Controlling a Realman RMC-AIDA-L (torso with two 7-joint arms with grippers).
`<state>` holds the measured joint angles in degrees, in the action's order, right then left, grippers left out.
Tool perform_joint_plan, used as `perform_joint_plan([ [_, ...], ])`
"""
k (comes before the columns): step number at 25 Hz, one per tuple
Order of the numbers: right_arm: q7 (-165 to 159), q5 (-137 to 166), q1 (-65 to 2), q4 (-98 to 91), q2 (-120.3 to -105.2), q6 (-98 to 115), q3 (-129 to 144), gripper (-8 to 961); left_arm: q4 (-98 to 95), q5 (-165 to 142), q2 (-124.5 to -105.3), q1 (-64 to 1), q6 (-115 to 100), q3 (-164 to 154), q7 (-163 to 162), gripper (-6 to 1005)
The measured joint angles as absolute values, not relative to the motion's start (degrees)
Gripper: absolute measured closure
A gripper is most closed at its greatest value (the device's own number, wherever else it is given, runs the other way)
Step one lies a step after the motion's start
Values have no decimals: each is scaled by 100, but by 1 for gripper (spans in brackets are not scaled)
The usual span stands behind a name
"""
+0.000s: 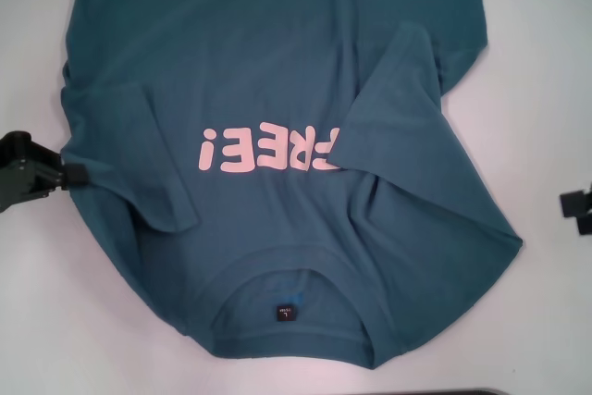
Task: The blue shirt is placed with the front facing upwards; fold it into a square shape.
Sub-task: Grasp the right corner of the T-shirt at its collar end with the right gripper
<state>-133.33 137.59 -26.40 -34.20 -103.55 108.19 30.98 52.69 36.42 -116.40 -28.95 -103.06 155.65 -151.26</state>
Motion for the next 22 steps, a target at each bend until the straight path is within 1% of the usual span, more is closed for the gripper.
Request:
perform_joint_plan([
  [4,-13312,13900,-2663,-3339,-10436,10725,3114,40,5256,3640,-11604,-2949,-10296,15557,-15135,1000],
  [13,-13112,14205,-2784,-3333,-10634,10433,3183,40,5247,3639,-11605,-2971,-10247,15556,-15135,1000],
  [22,-13050,14212,-2875,-3322,-10764,10161,3240,40,5247,3657,-11601,-2976,-10237,15564,-15147,1001],
])
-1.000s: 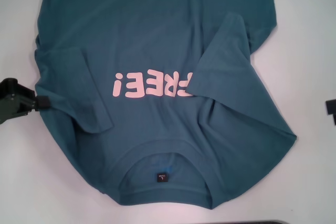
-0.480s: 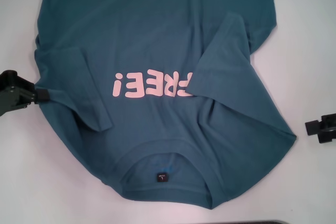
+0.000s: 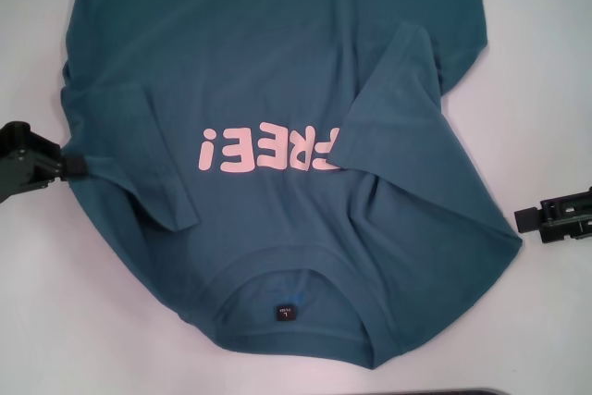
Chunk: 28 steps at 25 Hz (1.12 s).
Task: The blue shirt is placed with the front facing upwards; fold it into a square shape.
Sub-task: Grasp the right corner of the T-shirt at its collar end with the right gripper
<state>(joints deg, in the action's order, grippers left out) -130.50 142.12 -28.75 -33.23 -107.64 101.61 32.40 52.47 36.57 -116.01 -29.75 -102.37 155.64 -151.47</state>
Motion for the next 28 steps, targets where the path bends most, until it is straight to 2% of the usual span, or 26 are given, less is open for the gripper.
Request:
perform_joint_plan([
  [12,-12943,14212,-2938,-3322,-10892,9970,3409,41,5247,3672,-11601,-2979,-10221,15605,-15152,998],
  [28,-13224,14229,-2960,-3172,-10863,9924,3573,41,5247,3674,-11601,-2979,-10215,15583,-15153,998],
])
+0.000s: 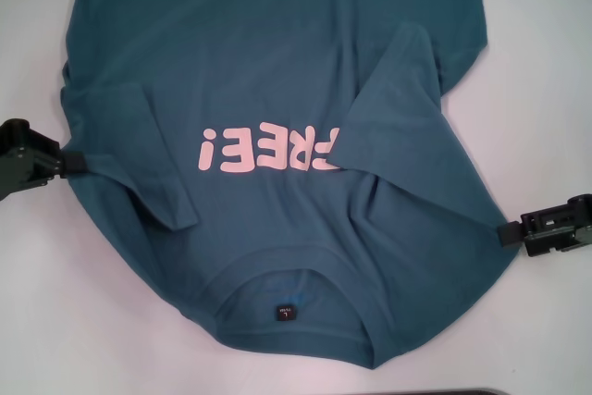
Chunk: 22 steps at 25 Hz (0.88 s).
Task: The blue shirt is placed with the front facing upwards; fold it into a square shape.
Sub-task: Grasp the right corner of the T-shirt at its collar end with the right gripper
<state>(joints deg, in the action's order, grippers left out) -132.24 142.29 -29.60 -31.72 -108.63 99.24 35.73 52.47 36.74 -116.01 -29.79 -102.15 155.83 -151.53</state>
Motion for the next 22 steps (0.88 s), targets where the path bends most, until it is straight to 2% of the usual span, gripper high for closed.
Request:
perform_joint_plan([
  [22,-13601,14427,-3104,-3084,-10905,9788,3622,41,5247,3674,-11602,-2941,-10168,15567,-15152,998],
])
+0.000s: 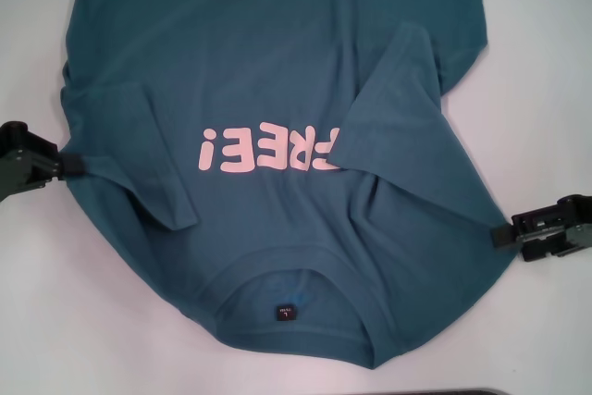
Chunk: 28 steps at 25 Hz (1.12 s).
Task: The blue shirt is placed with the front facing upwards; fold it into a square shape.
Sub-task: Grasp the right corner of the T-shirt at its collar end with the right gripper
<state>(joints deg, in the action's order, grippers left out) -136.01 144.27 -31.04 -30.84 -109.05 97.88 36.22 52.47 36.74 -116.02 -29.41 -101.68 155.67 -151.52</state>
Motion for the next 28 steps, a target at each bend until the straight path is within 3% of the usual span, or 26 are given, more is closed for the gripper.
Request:
perform_joint_plan([
  [28,-13599,14393,-3460,-2976,-11041,9623,3561,49,5247,3676,-11630,-2937,-10213,15563,-15126,998],
])
